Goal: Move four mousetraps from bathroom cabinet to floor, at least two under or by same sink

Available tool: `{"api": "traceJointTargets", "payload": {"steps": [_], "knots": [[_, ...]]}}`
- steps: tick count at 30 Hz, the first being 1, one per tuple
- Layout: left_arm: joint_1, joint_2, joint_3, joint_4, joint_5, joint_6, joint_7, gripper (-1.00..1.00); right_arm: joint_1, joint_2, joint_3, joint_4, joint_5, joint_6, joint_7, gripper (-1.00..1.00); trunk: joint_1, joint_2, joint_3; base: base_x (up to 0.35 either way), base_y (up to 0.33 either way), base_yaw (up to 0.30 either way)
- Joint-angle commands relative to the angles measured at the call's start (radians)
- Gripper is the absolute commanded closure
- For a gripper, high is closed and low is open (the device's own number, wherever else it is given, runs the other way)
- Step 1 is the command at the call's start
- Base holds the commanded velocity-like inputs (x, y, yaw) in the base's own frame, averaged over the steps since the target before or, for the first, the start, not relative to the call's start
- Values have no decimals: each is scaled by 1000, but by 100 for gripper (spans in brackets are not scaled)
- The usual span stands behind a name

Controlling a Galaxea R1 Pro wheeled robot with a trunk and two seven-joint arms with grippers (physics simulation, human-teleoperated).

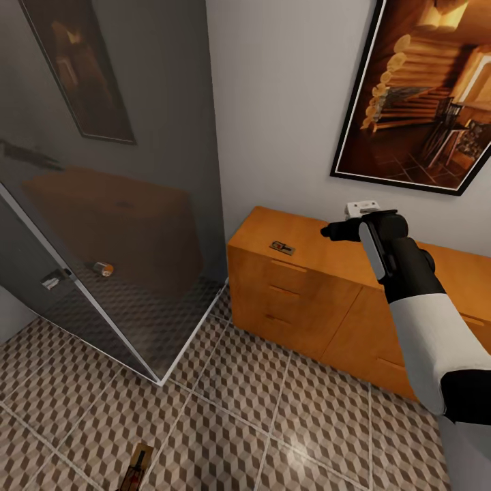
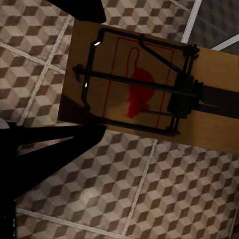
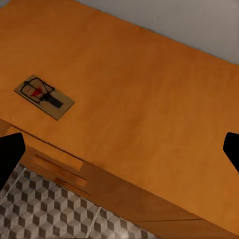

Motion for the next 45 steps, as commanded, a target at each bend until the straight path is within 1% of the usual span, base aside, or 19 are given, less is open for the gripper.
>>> {"api": "traceJointTargets", "payload": {"steps": [1, 8, 11, 13, 14, 16, 17, 20, 21, 24, 28, 29, 30, 31, 32, 34, 36, 39, 45], "knots": [[-1, -1, -8, 3, 7, -4, -1, 100, -1, -1, 3, 0, -6, 4, 8, -100, 1, -2, -2, 0, 0, 0], [-1, -1, -8, 3, 7, -3, -1, 100, -1, -20, 4, 0, -5, 4, 126, -100, 1, -2, -2, 0, 0, 0], [-1, -1, -8, 3, 7, -4, -1, 100, -2, -66, 7, -4, -5, 2, 277, -100, 1, -2, -2, 0, 0, 0], [-1, -1, -8, 3, 7, -4, -1, 100, -2, -80, 10, -4, -4, -2, 329, -100, 1, -2, -2, 0, 0, 0], [-1, -1, -8, 3, 7, -4, -1, 100, -2, -94, 17, -5, -4, -9, 381, -100, 1, -2, -2, 0, 0, 0], [-1, -1, -8, 3, 7, -4, -1, 100, -2, -107, 31, -5, -3, -21, 430, -100, 1, -2, -2, 0, 0, 0], [-1, -1, -8, 3, 7, -3, -1, 100, -2, -120, 54, -6, 2, -39, 473, -100, 1, -2, -2, 0, 0, 0], [-1, -2, -8, 3, 7, -3, -1, 100, -2, -139, 95, -7, 22, -70, 527, -100, 1, -2, -2, 0, 0, 0], [-1, -2, -8, 3, 7, -3, -1, 100, -2, -149, 120, -7, 41, -92, 561, -100, 1, -2, -2, 0, 0, 0], [-1, -1, -8, 3, 7, -4, -2, 100, -2, -159, 149, -7, 88, -128, 639, -100, 1, -2, -2, 0, 0, 0], [-1, -1, -8, 3, 5, -4, -3, 100, -2, -164, 164, -7, 170, -174, 758, -100, 1, -2, -2, 0, 0, 0], [-1, -1, -8, 3, 4, -4, -4, 100, -2, -164, 166, -7, 213, -198, 811, -100, 1, -2, -2, 0, 0, 0], [-1, -1, -8, 3, 3, -4, -4, 100, -2, -164, 167, -7, 236, -211, 837, -100, 1, -2, -2, 0, 0, 0], [-1, -1, -9, 3, 2, -5, -5, 100, -2, -164, 168, -7, 283, -239, 890, -100, 1, -2, -2, 0, 0, 0], [-1, -1, -9, 3, 1, -5, -5, 100, -2, -164, 169, -7, 308, -254, 916, -100, 1, -2, -2, 0, 0, 0], [-1, -2, -11, 2, -2, -5, -6, 100, -2, -162, 170, -7, 401, -311, 1012, -100, 1, -2, -2, 0, 0, 0], [-1, -1, -12, 2, -3, -4, -6, 100, -2, -161, 169, -7, 450, -346, 1068, -100, 1, -2, -2, 0, 0, 0], [-1, 1, -13, 3, -3, -4, -6, 100, -2, -160, 168, -6, 485, -376, 1119, -100, 1, -2, -2, 0, 0, 0], [-1, 5, -14, 4, -3, -3, -6, 100, -2, -160, 167, -6, 498, -395, 1182, -100, 1, -2, -2, 0, 0, 0]]}}
